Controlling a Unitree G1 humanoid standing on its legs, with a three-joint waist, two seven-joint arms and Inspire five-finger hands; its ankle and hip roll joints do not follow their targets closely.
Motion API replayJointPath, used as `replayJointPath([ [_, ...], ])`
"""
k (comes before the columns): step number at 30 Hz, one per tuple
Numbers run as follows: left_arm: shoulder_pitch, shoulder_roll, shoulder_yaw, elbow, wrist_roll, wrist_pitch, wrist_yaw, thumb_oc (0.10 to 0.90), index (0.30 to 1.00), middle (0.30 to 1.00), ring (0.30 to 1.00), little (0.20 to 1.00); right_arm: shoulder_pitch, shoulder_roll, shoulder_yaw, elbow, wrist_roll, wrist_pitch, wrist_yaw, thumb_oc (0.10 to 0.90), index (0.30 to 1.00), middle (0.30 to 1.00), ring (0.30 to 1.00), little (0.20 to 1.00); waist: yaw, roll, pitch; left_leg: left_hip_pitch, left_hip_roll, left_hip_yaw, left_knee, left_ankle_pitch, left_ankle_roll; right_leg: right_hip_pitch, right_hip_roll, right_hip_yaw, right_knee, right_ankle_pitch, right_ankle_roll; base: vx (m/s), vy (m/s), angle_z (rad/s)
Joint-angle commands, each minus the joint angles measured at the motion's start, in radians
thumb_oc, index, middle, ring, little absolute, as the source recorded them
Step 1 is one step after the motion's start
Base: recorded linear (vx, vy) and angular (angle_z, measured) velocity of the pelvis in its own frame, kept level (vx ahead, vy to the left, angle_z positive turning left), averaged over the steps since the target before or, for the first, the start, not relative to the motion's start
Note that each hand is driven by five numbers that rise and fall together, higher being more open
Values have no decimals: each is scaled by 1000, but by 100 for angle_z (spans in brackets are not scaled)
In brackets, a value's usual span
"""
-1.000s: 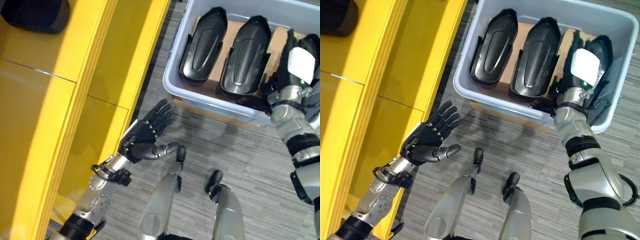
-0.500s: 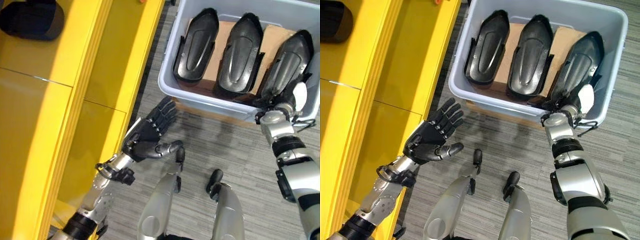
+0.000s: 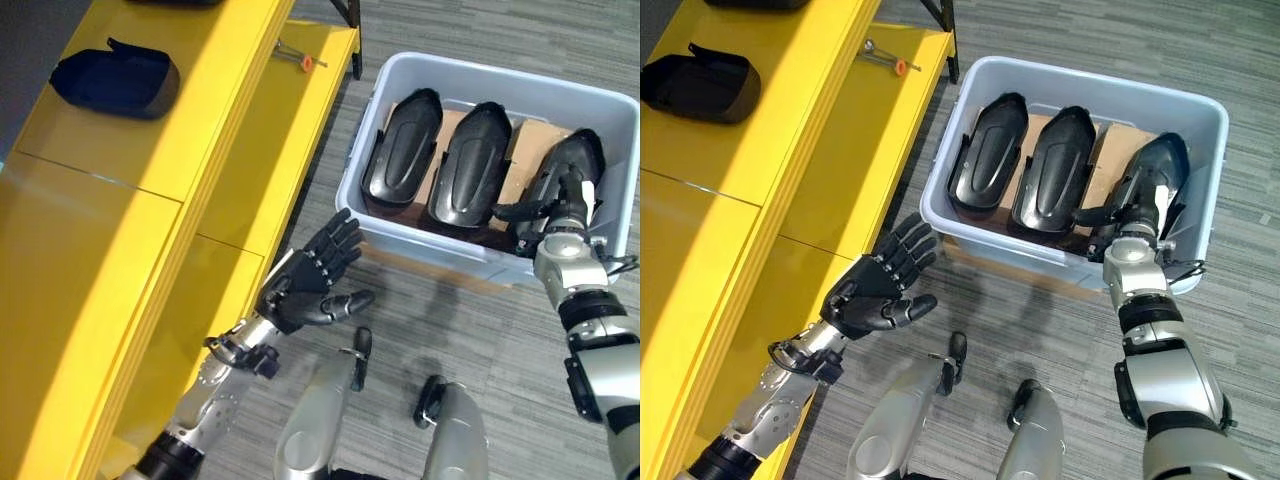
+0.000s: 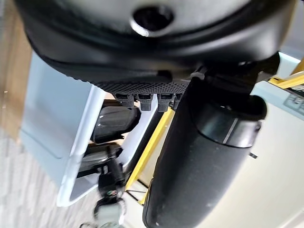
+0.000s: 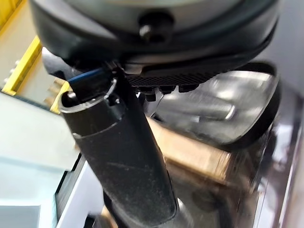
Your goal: Move parts from the plastic box to the shelf.
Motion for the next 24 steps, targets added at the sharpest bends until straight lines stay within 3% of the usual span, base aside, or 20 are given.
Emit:
replayJointPath([
  [1,-43,4,-1,-72,20,-172,-4,900,1000,1000,1000,1000,-135,-24,86,0,-1,-57,-57,900,1000,1000,1000,1000,-56,-51,-23,97,40,11,-4,-189,-41,-21,30,102,-336,345,75,10,-353,-18],
  [5,-75,2,-5,-64,23,-173,3,900,1000,1000,1000,1000,-120,-56,80,22,22,-49,-76,900,1000,1000,1000,1000,-66,-59,-23,104,34,-15,-10,-177,-57,24,33,102,-358,316,73,22,-239,7],
  [9,-80,-3,14,-91,-12,-136,-3,900,1000,1000,1000,1000,-112,-69,66,41,-18,-6,-92,900,1000,1000,1000,1000,-59,-44,-23,144,66,-34,-58,-139,-96,60,38,62,-324,258,46,85,-167,37],
  [12,-69,-14,23,-102,-5,-122,4,900,1000,1000,1000,1000,-122,-67,67,67,38,15,-130,900,1000,1000,1000,1000,-54,-31,-23,166,89,-42,-101,-107,-115,65,49,47,-299,229,25,81,-127,1],
  [17,-54,-29,30,-108,-14,-106,6,900,1000,1000,1000,1000,-141,-68,63,98,13,23,-76,900,1000,1000,1000,1000,-51,-15,-23,179,102,-64,-148,-70,-133,55,70,49,-254,191,-1,94,-116,9],
  [24,-39,-43,36,-100,-19,-105,-3,900,1000,1000,1000,1000,-158,-92,89,89,9,-32,30,900,1000,1000,1000,1000,-61,13,-23,157,105,-71,-188,-28,-146,-4,90,60,-181,149,-26,69,-65,9],
])
